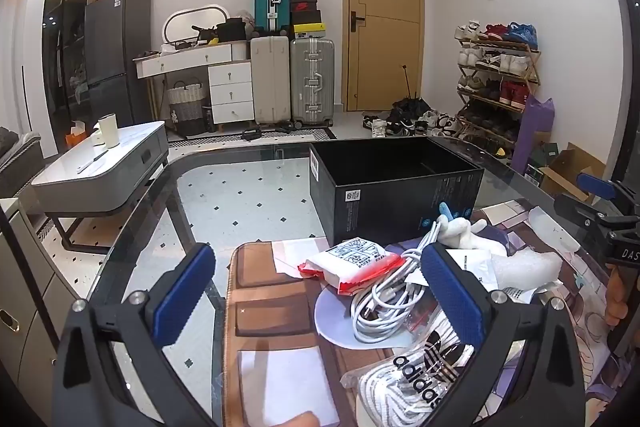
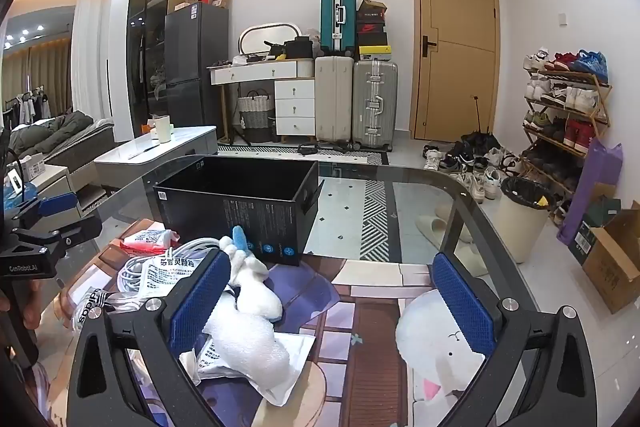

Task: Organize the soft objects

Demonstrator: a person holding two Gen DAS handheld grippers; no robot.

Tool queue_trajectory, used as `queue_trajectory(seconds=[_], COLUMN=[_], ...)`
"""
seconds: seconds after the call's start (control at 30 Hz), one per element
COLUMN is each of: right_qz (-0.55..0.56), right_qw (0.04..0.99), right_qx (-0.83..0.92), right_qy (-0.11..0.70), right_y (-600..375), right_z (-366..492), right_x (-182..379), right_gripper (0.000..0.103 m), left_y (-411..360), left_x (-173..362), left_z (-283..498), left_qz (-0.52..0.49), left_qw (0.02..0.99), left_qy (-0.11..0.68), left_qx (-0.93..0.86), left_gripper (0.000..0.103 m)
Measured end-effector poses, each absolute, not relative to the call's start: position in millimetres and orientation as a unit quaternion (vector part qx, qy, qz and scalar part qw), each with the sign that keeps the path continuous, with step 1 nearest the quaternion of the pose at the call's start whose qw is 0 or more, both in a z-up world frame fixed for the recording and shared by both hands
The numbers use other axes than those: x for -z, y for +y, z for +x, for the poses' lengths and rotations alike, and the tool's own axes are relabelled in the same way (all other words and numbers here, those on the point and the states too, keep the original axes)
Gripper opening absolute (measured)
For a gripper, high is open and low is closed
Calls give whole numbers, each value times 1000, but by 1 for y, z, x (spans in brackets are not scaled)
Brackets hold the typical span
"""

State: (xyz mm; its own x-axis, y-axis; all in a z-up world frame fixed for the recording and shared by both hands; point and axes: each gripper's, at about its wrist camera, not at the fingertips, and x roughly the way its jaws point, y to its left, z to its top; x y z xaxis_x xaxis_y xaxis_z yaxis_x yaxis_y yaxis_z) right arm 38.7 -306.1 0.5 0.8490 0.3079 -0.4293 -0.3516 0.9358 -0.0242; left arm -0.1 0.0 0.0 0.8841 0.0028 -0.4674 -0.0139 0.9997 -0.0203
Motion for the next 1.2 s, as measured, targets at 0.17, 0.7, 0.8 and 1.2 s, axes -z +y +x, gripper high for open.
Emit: queue_trajectory(seconds=[0.17, 0.7, 0.8, 1.2], right_qz=[-45, -48, -48, -51], right_qw=[957, 956, 956, 956], right_qx=[-173, -175, -176, -181], right_qy=[228, 229, 228, 227], right_y=[-306, -303, -303, -299], right_z=[40, 42, 43, 43], right_x=[0, -1, -2, 2], right_gripper=[103, 103, 103, 103], left_y=[1, 1, 1, 2], left_x=[-1, 2, 2, 2], left_z=[-4, -1, -1, 1], left_qz=[-17, -18, -18, -22], left_qw=[972, 970, 970, 970], left_qy=[232, 243, 241, 243], left_qx=[-2, -1, -1, 1], left_gripper=[103, 103, 103, 103])
